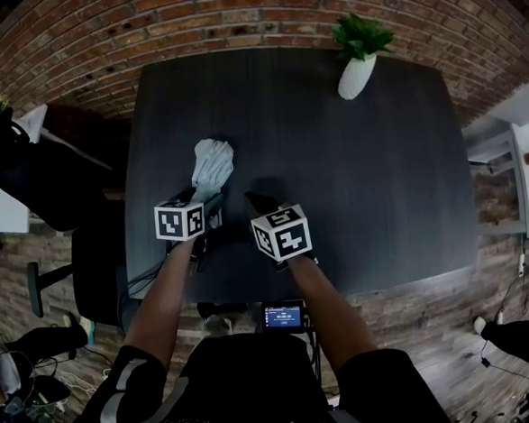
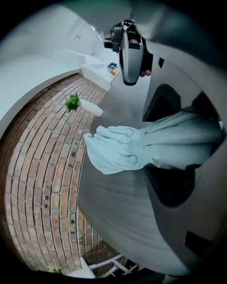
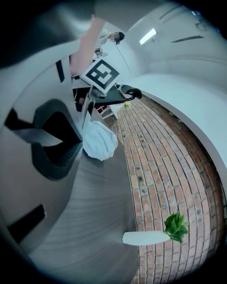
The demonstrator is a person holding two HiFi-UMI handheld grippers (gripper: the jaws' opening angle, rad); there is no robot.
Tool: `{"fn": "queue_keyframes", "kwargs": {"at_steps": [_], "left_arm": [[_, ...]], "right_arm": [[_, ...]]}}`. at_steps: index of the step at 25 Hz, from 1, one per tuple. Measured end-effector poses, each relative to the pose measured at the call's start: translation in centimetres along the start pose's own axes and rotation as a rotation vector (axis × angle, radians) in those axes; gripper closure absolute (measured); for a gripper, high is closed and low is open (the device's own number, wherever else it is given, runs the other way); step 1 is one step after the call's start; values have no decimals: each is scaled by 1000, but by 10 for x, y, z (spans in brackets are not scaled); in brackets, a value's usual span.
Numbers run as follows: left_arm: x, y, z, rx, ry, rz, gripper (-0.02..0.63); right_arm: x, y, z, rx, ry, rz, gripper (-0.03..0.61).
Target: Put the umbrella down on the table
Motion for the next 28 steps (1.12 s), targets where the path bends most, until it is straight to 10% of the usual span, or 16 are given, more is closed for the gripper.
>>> {"fn": "queue_keyframes", "kwargs": {"at_steps": [28], "left_arm": [[-7, -76, -1, 151, 26, -145, 272]], "right_arm": [[-36, -10, 4, 26, -21, -31, 571]]}}
Point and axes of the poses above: the fingertips, and each gripper's own axes: y forward along the fingers, x to its right, z out of its top, the point moved 7 cm from there along -y, backward along the fingers, and after that the axes turned 3 degrees about -y, right-handed, at the moved point
